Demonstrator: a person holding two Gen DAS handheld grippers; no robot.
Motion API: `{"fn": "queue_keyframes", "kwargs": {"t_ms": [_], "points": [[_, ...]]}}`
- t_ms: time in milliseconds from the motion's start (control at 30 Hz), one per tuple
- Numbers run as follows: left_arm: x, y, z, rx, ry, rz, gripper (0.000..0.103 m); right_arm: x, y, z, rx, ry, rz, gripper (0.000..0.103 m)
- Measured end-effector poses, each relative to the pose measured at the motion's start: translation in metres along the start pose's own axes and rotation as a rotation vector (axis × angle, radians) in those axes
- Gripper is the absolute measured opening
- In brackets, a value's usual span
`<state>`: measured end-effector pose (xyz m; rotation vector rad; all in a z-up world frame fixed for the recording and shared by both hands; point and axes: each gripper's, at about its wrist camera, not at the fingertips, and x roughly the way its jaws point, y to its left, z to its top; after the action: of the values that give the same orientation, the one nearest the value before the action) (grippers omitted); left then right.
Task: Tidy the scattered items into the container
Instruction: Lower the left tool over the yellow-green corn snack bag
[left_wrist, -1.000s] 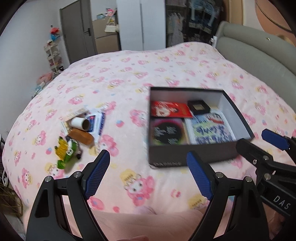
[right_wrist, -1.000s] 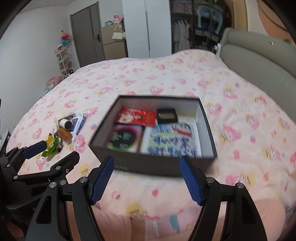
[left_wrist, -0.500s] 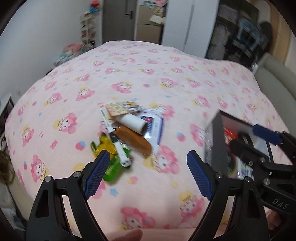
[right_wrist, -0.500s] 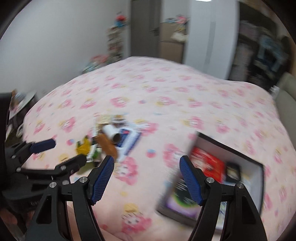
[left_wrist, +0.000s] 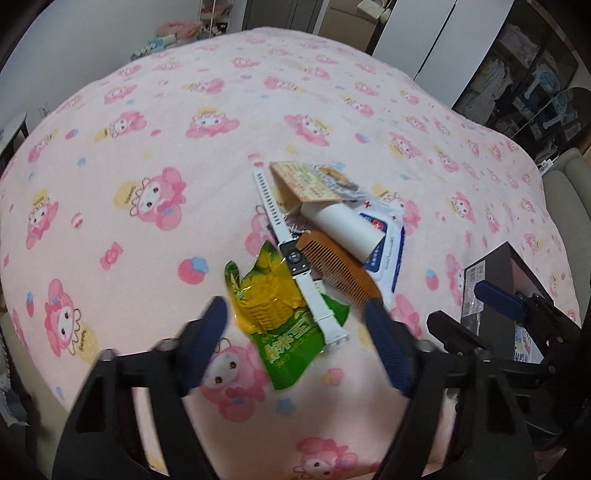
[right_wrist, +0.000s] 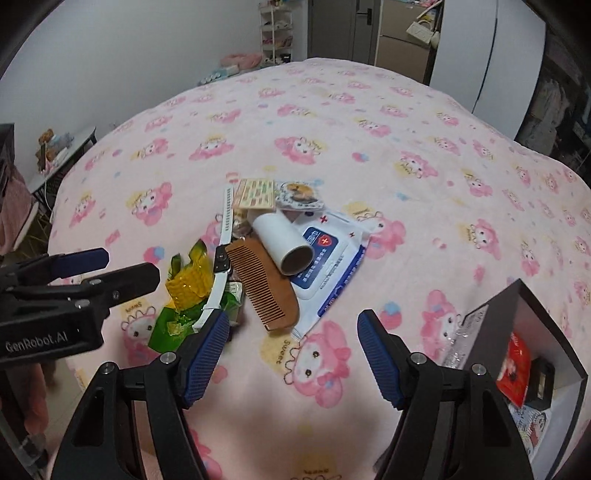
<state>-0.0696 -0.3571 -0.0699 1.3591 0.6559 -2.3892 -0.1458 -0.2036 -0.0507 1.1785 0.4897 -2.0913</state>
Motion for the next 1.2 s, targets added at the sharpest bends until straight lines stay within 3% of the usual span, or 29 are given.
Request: {"fn": "queue_keyframes", "kwargs": {"t_ms": [33,133,433,600,667,733,867,933,1033,1200], "points": [[0.005,0.004,0.0,0.002,0.007,0.022,0.054,0.006,0.002,0.0,-0.007,0.01,0.001,0.058],[0.022,0.016,0.0,-0.002,0.044,0.042,0.053,0.025,0.008,0.002,-0.013,0.05,0.028,0.047],[0.066,0.044,-0.012,-0.043,0.157,0.029,0.049,0.061,0.022,-0.008,-0.006,0.132,0.101,0.045],[0.089,0.046,-0.02,-0.044,0.227,-0.02,0.048,0.068,0.023,-0.014,0.019,0.174,0.202,0.045],[0.094,0.042,-0.024,-0.022,0.244,-0.03,0.042,0.074,0.03,-0.015,-0.002,0.186,0.184,0.045],[0.098,0.039,-0.027,-0.009,0.261,-0.047,0.027,0.079,0.037,-0.017,-0.02,0.197,0.173,0.045],[0.102,0.027,-0.033,0.041,0.289,-0.095,0.013,0.079,0.044,-0.02,-0.031,0.195,0.175,0.045],[0.099,0.017,-0.035,0.09,0.287,-0.121,0.013,0.076,0.044,-0.021,-0.047,0.187,0.14,0.045],[0.098,0.003,-0.039,0.152,0.29,-0.098,0.013,0.074,0.036,-0.021,-0.022,0.182,0.108,0.045],[0.092,-0.005,-0.04,0.188,0.296,-0.116,0.015,0.07,0.024,-0.024,0.02,0.175,0.073,0.045]]}}
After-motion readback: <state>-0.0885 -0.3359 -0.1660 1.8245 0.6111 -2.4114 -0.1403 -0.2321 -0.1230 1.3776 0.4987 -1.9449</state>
